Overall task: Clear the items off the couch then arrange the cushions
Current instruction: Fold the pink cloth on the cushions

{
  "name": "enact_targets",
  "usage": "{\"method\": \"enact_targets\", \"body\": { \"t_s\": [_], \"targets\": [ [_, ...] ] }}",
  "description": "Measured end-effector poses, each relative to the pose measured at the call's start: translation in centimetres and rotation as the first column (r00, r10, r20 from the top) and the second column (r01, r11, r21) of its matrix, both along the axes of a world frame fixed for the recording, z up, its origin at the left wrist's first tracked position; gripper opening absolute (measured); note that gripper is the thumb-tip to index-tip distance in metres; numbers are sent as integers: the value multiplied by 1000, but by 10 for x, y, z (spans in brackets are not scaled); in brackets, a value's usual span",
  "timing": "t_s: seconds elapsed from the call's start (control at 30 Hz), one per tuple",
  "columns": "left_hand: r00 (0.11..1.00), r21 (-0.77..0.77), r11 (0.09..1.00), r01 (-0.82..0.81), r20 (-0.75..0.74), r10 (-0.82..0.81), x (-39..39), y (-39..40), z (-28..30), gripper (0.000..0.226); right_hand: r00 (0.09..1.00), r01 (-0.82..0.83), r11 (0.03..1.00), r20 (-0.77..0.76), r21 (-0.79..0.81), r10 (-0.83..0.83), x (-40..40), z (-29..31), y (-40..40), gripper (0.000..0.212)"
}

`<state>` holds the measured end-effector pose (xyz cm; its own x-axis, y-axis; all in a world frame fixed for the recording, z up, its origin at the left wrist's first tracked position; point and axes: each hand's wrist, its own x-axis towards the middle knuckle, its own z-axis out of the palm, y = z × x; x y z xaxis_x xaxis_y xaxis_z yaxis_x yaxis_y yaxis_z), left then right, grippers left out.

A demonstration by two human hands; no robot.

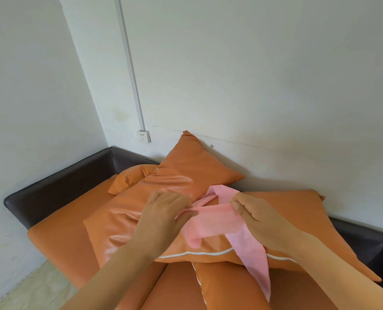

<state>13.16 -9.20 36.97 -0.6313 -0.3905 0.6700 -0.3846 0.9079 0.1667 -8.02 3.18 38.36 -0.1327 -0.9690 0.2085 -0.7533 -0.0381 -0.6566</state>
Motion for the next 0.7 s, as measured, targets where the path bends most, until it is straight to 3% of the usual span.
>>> {"method": "enact_targets", "body": {
  "t_s": [0.2,0.37,0.6,0.7],
  "targets": [
    [988,-64,997,46,148,-36,0,10,1,20,998,-64,997,-5,-49,64,-2,-5,3,36],
    [980,-113,990,82,190,-60,5,13,10,29,964,-136,990,-225,36,140,-6,-7,0,32],
    [985,-148,987,63,167,-38,5,12,10,26,954,-196,975,-249,-106,164,-4,-11,-6,15],
    [980,-124,990,62,196,-37,5,12,8,23,980,-178,977,-106,-119,166,4,-3,-4,25]
  ]
}}
